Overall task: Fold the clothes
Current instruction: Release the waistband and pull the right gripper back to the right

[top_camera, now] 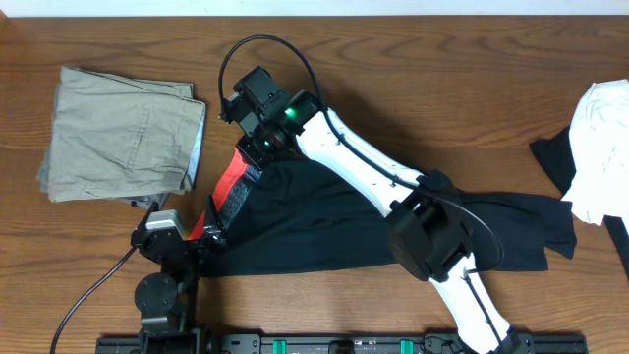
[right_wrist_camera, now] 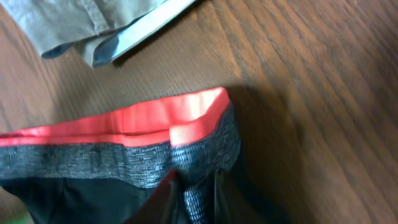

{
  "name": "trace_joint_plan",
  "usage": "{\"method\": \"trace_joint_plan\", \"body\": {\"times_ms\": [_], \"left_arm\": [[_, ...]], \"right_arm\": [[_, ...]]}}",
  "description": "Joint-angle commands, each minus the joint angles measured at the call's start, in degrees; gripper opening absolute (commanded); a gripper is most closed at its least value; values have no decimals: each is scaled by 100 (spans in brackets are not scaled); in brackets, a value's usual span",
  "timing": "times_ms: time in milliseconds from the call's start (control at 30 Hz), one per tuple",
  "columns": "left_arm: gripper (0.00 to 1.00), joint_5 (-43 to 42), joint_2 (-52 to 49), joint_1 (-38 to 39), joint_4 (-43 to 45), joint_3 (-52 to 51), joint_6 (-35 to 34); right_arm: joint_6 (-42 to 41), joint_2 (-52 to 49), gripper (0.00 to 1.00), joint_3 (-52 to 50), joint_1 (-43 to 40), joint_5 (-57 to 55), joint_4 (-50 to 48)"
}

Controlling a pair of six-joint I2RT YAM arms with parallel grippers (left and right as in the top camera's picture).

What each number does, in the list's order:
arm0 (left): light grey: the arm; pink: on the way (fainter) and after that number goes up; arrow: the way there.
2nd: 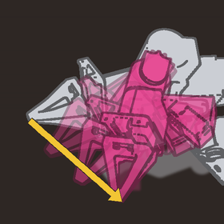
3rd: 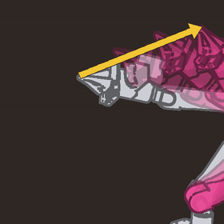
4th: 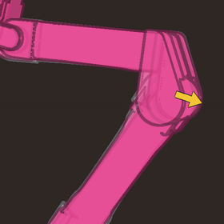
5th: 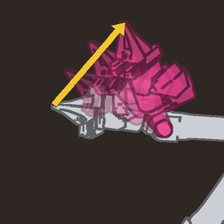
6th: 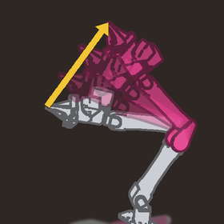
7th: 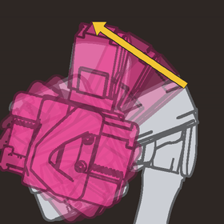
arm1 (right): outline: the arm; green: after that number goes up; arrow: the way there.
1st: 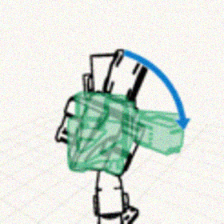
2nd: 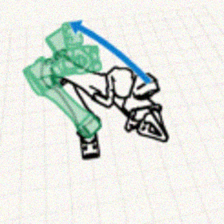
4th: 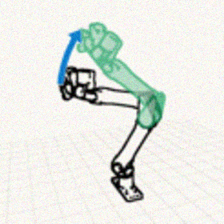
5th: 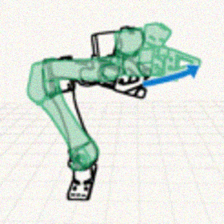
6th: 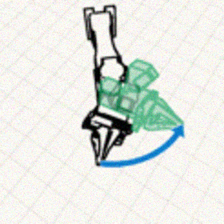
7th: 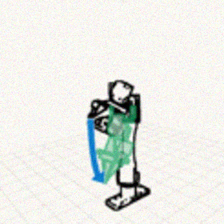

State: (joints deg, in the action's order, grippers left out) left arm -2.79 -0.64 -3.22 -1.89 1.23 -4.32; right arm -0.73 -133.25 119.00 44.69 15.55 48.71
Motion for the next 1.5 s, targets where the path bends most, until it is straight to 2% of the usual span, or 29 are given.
{"method": "trace_joint_plan", "body": {"times_ms": [0, 67, 133, 233, 300, 467, 533, 600, 733, 1067, 1367, 1467], "left_arm": [[98, 90, -13, -24, -212, -98, -28], [98, 90, -28, -24, -212, -98, -28], [98, 92, -37, -24, -212, -98, -28], [98, 92, -37, -24, -212, -98, -28], [98, 92, -37, -24, -212, -98, -28], [98, 90, -37, -24, -212, -98, -28], [98, 92, -37, -24, -212, -98, -28], [98, 90, -37, -24, -212, -98, -28], [98, 90, -37, -24, -212, -98, -28], [98, 90, -37, -24, -212, -98, -28], [98, 83, -39, -24, -208, -98, -50], [98, 15, -37, -24, -120, -98, -96]], "right_arm": [[-225, 597, 22, 101, -114, -494, 105], [-227, 881, 27, 101, -236, -1043, 214], [-225, 1185, 45, 101, -372, -1425, 304], [-223, 1637, 52, 101, -605, -1534, 455], [-225, 1895, 54, 101, -769, -1462, 612], [-223, 2339, 64, 101, -1137, -1556, 1449], [-225, 2406, 72, 101, -1331, -1718, 1873], [-262, 2409, 84, 101, -1582, -1751, 2280], [-758, 2404, 98, 39, -2240, -1751, 3014], [-1202, 2389, 99, -24, -3493, -1421, 3845], [-2223, 2389, 99, -24, -4157, -2155, 4203], [-2306, 2389, 99, -24, -4441, -2153, 4221]]}}
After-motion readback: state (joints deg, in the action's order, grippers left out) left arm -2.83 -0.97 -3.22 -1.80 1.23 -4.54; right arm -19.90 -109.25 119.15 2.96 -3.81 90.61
